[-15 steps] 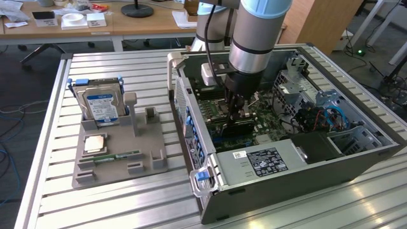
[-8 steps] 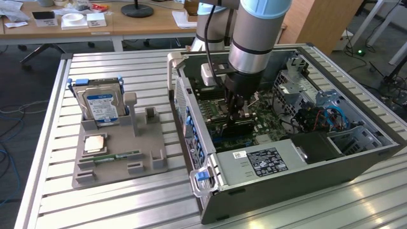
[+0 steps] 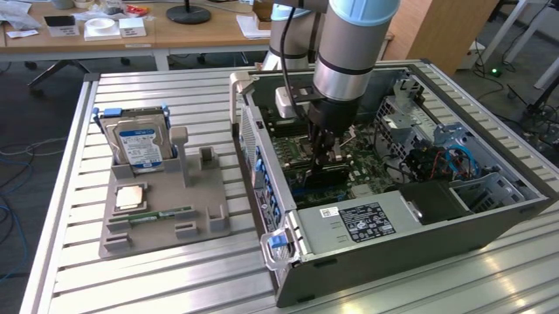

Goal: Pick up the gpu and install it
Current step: 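Press down on the gpu until it lock into place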

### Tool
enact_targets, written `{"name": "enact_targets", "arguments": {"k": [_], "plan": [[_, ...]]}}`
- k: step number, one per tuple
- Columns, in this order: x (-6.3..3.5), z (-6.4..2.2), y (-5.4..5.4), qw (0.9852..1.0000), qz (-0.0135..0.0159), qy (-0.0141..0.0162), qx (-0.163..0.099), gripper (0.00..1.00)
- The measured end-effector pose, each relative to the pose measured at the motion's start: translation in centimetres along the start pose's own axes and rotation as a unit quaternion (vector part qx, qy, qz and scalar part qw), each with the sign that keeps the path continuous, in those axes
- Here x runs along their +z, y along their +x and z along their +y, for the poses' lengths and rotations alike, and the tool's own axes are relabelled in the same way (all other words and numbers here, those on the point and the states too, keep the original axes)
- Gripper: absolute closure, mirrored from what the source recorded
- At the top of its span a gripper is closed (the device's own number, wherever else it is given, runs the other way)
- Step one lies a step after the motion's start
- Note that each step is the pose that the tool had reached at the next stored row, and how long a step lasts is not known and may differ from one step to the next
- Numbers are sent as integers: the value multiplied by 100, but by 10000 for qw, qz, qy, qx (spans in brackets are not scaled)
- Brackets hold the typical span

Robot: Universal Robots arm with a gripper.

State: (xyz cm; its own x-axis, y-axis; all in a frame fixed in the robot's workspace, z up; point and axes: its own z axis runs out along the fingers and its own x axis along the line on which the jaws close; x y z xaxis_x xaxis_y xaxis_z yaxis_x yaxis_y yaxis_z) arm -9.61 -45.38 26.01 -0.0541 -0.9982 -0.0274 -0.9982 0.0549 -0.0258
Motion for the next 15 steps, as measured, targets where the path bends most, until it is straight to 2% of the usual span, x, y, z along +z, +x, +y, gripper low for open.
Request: {"name": "enact_targets", "arguments": {"k": [15], "plan": [[3,9,1,10000,1,0,0,89]]}}
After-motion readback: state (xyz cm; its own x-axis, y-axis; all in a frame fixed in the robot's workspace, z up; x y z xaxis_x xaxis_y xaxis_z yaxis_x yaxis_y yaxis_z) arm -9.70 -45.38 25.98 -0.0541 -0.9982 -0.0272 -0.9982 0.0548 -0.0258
